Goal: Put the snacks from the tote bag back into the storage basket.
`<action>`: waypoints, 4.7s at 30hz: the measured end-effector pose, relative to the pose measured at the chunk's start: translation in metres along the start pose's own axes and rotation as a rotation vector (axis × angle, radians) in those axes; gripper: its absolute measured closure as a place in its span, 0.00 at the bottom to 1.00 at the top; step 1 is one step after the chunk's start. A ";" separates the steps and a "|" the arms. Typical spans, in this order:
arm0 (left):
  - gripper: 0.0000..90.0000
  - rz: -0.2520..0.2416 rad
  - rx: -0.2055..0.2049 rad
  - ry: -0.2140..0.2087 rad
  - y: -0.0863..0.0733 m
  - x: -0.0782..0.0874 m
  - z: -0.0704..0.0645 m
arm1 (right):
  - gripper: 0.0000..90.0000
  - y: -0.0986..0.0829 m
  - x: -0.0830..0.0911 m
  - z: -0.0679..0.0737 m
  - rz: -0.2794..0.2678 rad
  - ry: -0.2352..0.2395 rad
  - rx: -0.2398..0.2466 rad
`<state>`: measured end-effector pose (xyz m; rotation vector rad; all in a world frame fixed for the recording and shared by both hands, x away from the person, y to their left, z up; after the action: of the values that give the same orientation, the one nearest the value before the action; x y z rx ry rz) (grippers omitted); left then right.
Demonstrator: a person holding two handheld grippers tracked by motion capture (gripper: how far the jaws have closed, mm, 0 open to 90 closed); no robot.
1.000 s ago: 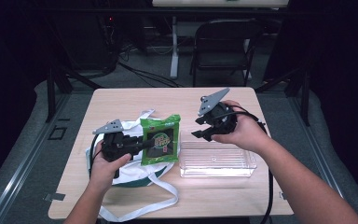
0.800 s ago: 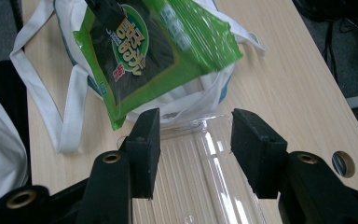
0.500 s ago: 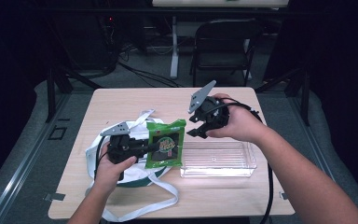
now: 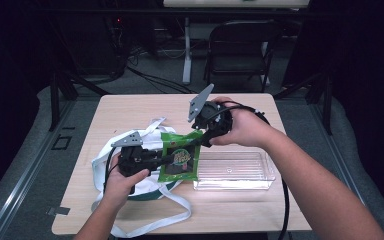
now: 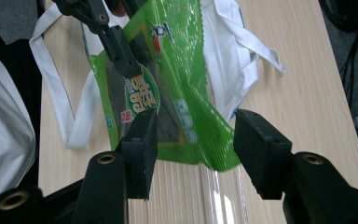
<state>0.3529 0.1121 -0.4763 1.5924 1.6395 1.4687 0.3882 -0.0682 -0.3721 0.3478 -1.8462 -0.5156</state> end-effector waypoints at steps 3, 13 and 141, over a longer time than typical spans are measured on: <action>0.80 0.000 -0.006 -0.002 0.000 -0.001 -0.001 | 0.55 0.006 -0.005 0.002 0.010 0.015 0.022; 0.80 -0.001 -0.038 -0.027 0.002 -0.003 -0.008 | 0.56 0.011 -0.017 0.010 0.050 0.057 0.045; 0.46 -0.019 -0.017 0.128 -0.005 0.010 0.026 | 0.83 -0.059 -0.023 -0.041 0.331 -0.075 0.065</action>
<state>0.3699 0.1324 -0.4863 1.4974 1.7012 1.5998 0.4334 -0.1153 -0.4101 0.0620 -1.9476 -0.2443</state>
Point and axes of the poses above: each handheld gripper's, and its own axes: x roughly backward along the jaws, y roughly out of its top, z roughly to its left, the point moved 5 cm from there along -x, roughly forward along the jaws, and after that the axes turned 5 degrees about -y, right-handed, at the moved point
